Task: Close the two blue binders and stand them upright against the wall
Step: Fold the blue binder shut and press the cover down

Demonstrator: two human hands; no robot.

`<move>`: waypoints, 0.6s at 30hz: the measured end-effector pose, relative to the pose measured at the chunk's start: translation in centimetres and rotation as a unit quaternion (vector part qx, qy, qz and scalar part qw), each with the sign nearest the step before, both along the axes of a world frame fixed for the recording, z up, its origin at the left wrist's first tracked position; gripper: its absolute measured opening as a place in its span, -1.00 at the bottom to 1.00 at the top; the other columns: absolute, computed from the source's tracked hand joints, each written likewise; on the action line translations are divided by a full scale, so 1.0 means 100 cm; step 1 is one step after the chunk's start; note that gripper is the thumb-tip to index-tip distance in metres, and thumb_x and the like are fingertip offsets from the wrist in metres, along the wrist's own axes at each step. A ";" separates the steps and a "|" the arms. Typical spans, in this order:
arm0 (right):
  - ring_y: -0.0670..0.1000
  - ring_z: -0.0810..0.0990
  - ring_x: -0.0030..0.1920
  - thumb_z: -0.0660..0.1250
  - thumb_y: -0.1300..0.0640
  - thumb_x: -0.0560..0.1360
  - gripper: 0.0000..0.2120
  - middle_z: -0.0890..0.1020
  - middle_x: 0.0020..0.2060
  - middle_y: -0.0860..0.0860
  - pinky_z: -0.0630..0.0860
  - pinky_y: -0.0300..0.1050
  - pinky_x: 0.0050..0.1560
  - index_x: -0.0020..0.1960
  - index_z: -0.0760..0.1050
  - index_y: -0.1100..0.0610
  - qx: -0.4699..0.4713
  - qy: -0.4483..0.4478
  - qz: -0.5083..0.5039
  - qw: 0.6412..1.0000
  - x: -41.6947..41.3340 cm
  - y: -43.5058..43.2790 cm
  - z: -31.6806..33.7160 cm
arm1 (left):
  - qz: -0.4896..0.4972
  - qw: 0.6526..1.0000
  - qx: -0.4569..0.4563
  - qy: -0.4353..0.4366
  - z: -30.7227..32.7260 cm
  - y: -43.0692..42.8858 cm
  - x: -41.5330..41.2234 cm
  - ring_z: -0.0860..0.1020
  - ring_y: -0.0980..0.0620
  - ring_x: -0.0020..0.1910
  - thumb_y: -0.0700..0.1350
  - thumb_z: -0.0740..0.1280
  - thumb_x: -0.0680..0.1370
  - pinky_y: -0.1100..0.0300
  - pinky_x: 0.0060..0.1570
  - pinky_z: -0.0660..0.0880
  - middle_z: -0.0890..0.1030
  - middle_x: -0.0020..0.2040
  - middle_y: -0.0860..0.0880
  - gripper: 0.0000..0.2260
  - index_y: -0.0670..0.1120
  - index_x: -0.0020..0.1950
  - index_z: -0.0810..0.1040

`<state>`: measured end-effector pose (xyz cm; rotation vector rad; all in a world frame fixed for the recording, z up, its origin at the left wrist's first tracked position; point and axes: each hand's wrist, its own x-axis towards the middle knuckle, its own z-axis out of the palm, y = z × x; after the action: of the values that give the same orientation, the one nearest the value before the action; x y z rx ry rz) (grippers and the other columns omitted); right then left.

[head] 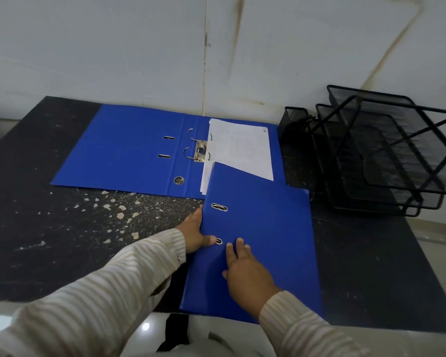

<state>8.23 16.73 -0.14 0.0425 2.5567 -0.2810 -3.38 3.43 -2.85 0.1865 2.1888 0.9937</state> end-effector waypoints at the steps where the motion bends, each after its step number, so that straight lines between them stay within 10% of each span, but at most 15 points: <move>1: 0.13 -0.12 0.54 0.03 0.08 0.65 -0.43 -0.20 0.54 0.12 0.27 -0.02 0.43 0.53 -0.19 0.16 0.000 0.000 -0.001 1.000 0.000 0.000 0.000 | -0.007 1.000 0.000 -0.011 0.002 -0.002 -0.002 0.42 -0.08 0.34 0.04 0.47 0.32 -0.10 0.33 0.41 0.38 0.41 -0.04 -0.16 0.09 0.50 0.11; 18: 0.09 -0.11 0.54 0.06 0.04 0.64 -0.41 -0.19 0.54 0.09 0.28 -0.04 0.42 0.54 -0.18 0.12 -0.004 0.002 -0.007 1.000 0.001 0.002 0.002 | 0.097 0.990 -0.095 0.038 0.000 0.025 0.016 0.35 -0.18 0.38 0.00 0.48 0.38 -0.06 0.36 0.36 0.33 0.41 -0.13 -0.20 -0.10 0.48 0.12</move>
<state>8.36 16.91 0.06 0.0568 2.5600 -0.2979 -1.79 5.93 -2.81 -0.0801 2.3905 0.8868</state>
